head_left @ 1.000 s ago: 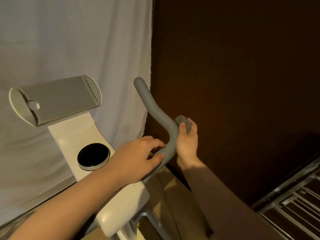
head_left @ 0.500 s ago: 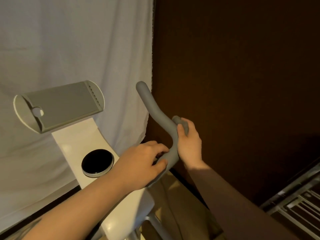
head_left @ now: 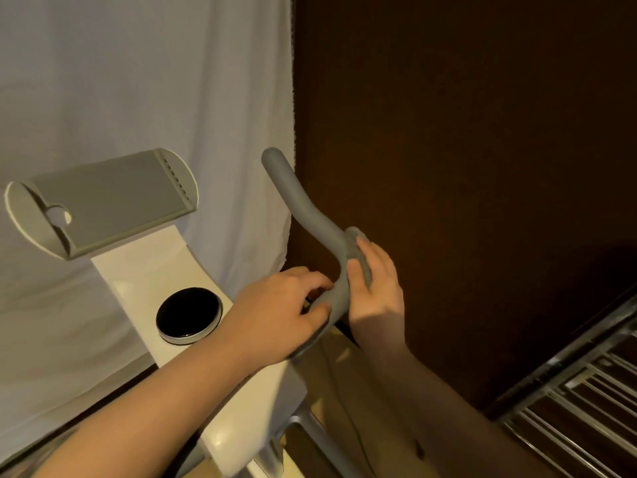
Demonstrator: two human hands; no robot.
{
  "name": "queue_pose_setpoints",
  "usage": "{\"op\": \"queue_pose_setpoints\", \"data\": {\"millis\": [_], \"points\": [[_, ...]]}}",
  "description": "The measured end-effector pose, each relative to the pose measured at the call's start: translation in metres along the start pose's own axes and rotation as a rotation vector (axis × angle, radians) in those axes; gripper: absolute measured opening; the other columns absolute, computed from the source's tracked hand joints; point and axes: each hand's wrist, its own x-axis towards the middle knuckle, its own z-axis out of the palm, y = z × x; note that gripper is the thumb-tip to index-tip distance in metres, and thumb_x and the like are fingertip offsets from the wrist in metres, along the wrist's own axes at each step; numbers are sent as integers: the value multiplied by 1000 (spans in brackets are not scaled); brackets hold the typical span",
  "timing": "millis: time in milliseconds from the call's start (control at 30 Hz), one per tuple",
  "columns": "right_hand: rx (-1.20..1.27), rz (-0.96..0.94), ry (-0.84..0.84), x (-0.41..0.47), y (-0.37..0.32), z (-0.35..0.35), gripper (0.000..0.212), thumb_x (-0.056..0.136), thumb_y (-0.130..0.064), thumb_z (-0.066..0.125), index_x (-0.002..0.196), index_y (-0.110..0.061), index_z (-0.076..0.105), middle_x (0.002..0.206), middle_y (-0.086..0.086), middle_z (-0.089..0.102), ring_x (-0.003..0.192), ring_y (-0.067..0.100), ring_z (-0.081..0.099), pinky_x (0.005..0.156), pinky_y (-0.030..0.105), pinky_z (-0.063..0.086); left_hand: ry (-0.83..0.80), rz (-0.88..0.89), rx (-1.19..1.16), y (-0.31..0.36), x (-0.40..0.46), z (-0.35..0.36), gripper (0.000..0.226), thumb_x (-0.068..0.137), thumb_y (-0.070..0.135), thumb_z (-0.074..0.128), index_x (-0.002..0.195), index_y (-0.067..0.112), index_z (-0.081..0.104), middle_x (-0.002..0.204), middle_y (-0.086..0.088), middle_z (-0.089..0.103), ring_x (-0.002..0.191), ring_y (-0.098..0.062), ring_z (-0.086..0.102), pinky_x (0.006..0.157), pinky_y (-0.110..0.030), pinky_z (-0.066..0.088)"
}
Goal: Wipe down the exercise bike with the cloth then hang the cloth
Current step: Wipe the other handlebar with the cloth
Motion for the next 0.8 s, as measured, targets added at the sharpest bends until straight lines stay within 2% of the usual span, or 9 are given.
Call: {"op": "queue_pose_setpoints", "data": {"millis": [67,133,200,267,300,433,567,667,800], "points": [[66,-18,68,-23,1,5,43,102,-20,42,145,-24,40,151,-6,30,123,-17,29,95,-3,23,8,-3,1,2,1,0,29,94,44,49,122,39,55,105,13,58,90,-5,56,79,-36,51],[42,47,37,-3,-1,7,43,103,-23,40,146,-25,39,150,-5,31,128,-3,34,96,-1,22,10,-11,-4,2,2,0,29,94,43,49,121,39,56,105,13,57,89,-5,55,79,-35,51],[29,169,-18,35,3,8,41,103,-31,38,143,-27,44,145,-2,43,129,13,44,106,19,33,9,-17,-7,1,2,0,30,94,44,50,123,39,55,106,14,57,88,-4,55,78,-35,51],[211,335,-39,55,4,5,42,98,-39,39,138,-29,50,134,0,56,120,20,54,104,42,45,11,-18,-14,1,0,1,32,94,43,50,125,39,54,107,15,57,88,-4,56,79,-34,51],[283,402,-9,50,5,6,42,98,-40,40,138,-29,50,131,-2,57,118,19,55,101,43,47,12,-18,-12,1,-1,1,32,94,43,50,126,38,54,107,14,57,89,-4,56,79,-33,51],[549,474,144,-24,-13,12,42,103,-25,41,145,-23,35,129,1,52,109,14,58,82,21,50,6,-31,-9,2,1,0,29,94,43,51,122,40,54,107,15,57,90,-4,55,80,-33,50],[379,548,151,13,-1,18,40,104,-31,36,143,-25,38,137,6,48,122,24,51,103,43,44,-5,-56,-76,1,3,-2,29,93,41,54,121,40,56,106,15,57,88,-4,55,80,-33,50],[408,524,127,29,0,14,37,104,-33,34,139,-27,44,137,2,52,121,20,52,104,43,44,-9,-54,-59,1,1,-1,30,94,43,52,124,40,55,107,15,57,88,-4,55,81,-36,50],[514,411,157,-27,-13,7,39,105,-29,34,145,-29,39,133,-5,51,121,12,53,103,35,44,-9,-48,-51,1,0,-1,30,94,43,50,123,41,54,106,17,56,88,-4,55,80,-36,51]]}}
